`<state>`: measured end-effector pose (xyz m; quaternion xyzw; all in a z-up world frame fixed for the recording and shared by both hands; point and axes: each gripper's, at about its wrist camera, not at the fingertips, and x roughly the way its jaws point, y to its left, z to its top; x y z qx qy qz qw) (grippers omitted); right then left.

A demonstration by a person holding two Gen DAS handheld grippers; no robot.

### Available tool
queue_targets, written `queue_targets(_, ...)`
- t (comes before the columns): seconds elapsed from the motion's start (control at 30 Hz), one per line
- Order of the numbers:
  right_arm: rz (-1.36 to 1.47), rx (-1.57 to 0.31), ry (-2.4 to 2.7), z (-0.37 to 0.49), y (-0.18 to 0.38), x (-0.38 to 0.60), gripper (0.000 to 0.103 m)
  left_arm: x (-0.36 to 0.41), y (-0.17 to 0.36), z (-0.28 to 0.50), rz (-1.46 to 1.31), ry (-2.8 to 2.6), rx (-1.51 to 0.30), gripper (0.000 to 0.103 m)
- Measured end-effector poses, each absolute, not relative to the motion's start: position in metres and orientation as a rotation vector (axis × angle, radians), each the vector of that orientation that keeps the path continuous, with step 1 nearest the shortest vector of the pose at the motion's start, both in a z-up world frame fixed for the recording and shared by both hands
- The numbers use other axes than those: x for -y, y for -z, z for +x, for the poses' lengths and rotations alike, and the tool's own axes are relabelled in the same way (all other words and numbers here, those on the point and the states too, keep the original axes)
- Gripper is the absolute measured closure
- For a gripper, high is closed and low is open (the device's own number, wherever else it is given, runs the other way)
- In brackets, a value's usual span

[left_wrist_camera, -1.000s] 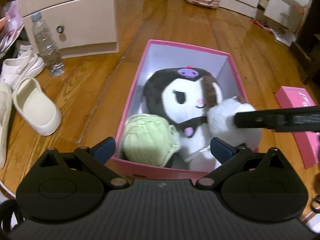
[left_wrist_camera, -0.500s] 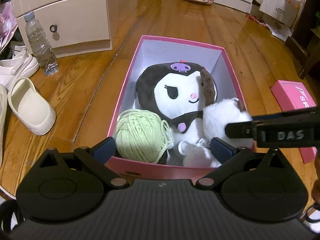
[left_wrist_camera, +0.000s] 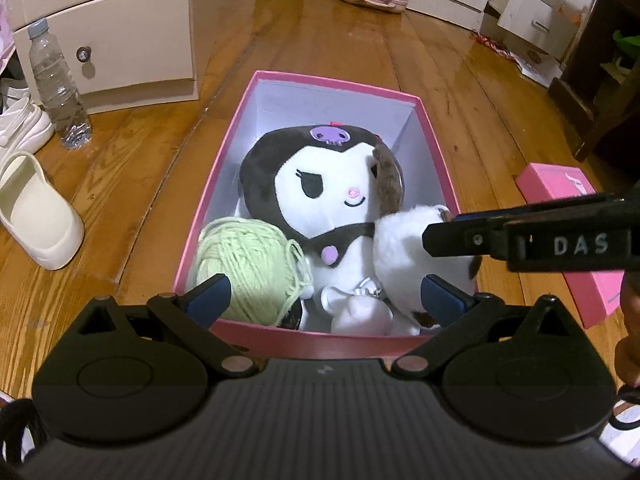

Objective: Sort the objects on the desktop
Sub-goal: 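Carry the white plush into the box and lower it beside Kuromi, then open the right tool to release the white plush in the box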

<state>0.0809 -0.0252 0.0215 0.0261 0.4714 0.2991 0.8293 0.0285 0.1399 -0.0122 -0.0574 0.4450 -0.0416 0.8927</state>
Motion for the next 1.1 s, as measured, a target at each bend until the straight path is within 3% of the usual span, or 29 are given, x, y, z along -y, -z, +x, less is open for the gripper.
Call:
queue_targets(0.83,-0.178,-0.953,-0.602,0.079,-0.003,0.006,0.072,-0.129,0.023,0.030,-0.072,0.087,-0.955,0.000)
queue_targets(1.03,-0.063,-0.927,-0.630,0.071,-0.015,0.023,0.062,-0.124,0.018,0.027,-0.072,0.093,-0.952,0.000)
queue_targets(1.1,-0.008,-0.909,-0.625,0.063,-0.025,0.033,0.049,-0.121,0.015,0.025,-0.073,0.100,-0.949,0.000)
